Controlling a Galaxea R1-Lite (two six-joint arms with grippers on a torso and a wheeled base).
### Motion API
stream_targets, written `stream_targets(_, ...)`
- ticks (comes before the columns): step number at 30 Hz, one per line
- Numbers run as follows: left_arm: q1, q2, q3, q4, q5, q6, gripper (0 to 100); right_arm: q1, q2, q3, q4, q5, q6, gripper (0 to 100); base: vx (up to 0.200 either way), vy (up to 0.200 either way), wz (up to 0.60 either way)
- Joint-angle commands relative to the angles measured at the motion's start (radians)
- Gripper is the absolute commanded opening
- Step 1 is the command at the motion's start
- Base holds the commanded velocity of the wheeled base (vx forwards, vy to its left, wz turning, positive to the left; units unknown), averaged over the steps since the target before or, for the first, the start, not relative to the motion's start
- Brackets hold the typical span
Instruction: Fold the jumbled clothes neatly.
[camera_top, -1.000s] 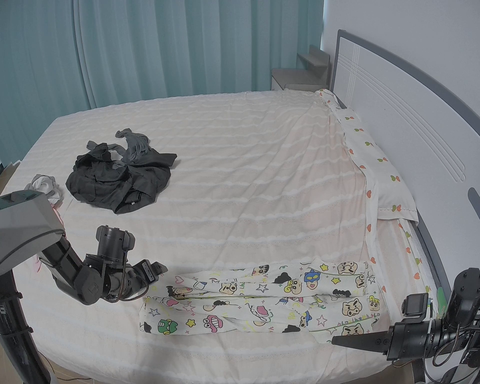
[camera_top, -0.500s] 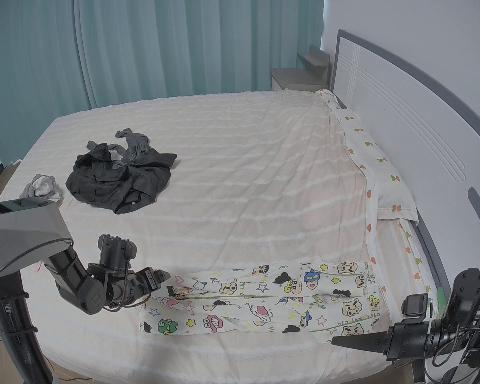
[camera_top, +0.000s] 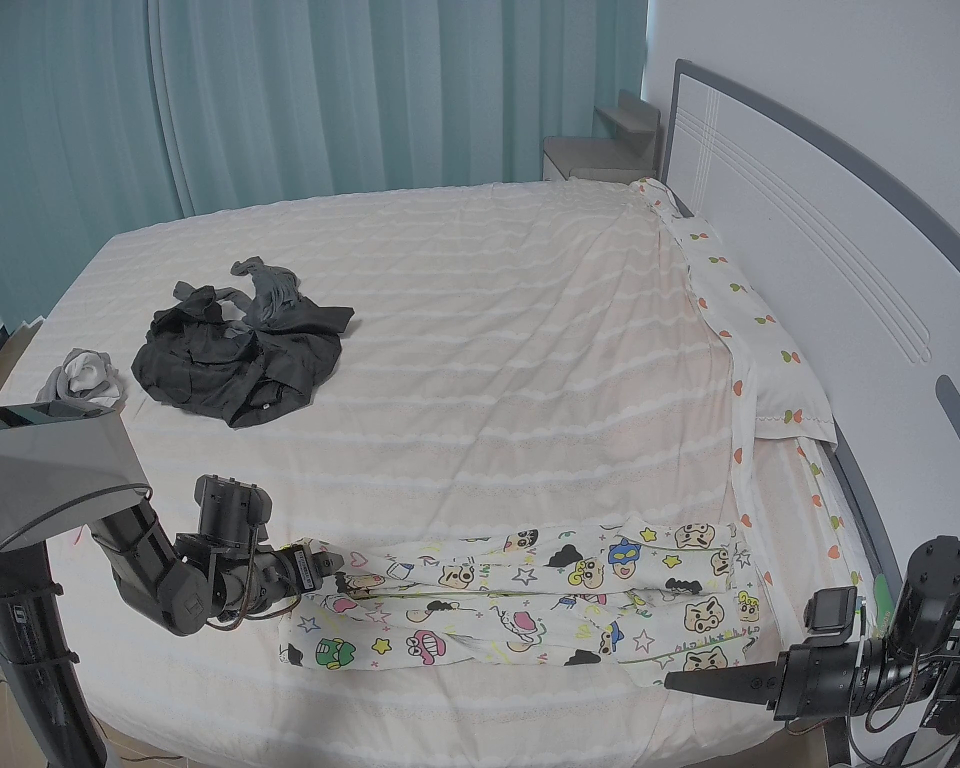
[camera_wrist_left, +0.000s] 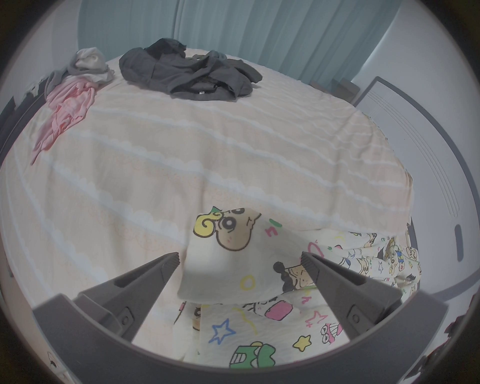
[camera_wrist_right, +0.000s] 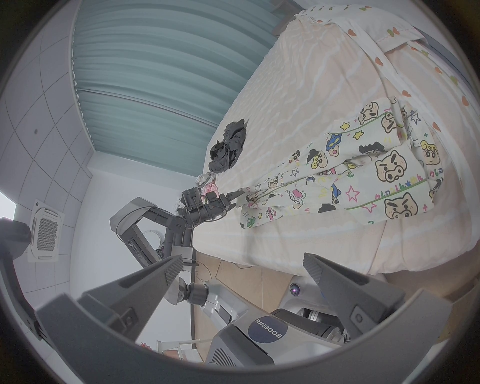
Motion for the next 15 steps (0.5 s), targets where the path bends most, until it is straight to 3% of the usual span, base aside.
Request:
stream_targets(1, -0.001, 0.042, 0.048, -0.073, 0.000, 0.050, 100, -0.002, 0.002, 0.016, 0.000, 0.001, 0.000, 100, 0.000, 0.000, 0.00)
stream_targets(4, -0.001, 0.068, 0.074, -0.138, -0.001, 0.064, 100, -0.002, 0.002, 0.016, 0.001, 0.001, 0.000, 100, 0.000, 0.000, 0.00)
stream_targets(13, -0.001, 0.088, 0.073, -0.162, -0.001, 0.076, 100, -0.002, 0.002, 0.016, 0.001, -0.001, 0.000, 100, 0.000, 0.000, 0.00)
stream_targets(14, -0.001, 0.088, 0.073, -0.164, -0.001, 0.079, 0, -0.002, 0.002, 0.016, 0.001, -0.001, 0.000, 100, 0.000, 0.000, 0.00)
stream_targets(15, -0.001, 0.088, 0.073, -0.164, -0.001, 0.079, 0, -0.002, 0.002, 0.016, 0.001, -0.001, 0.000, 100, 0.000, 0.000, 0.00)
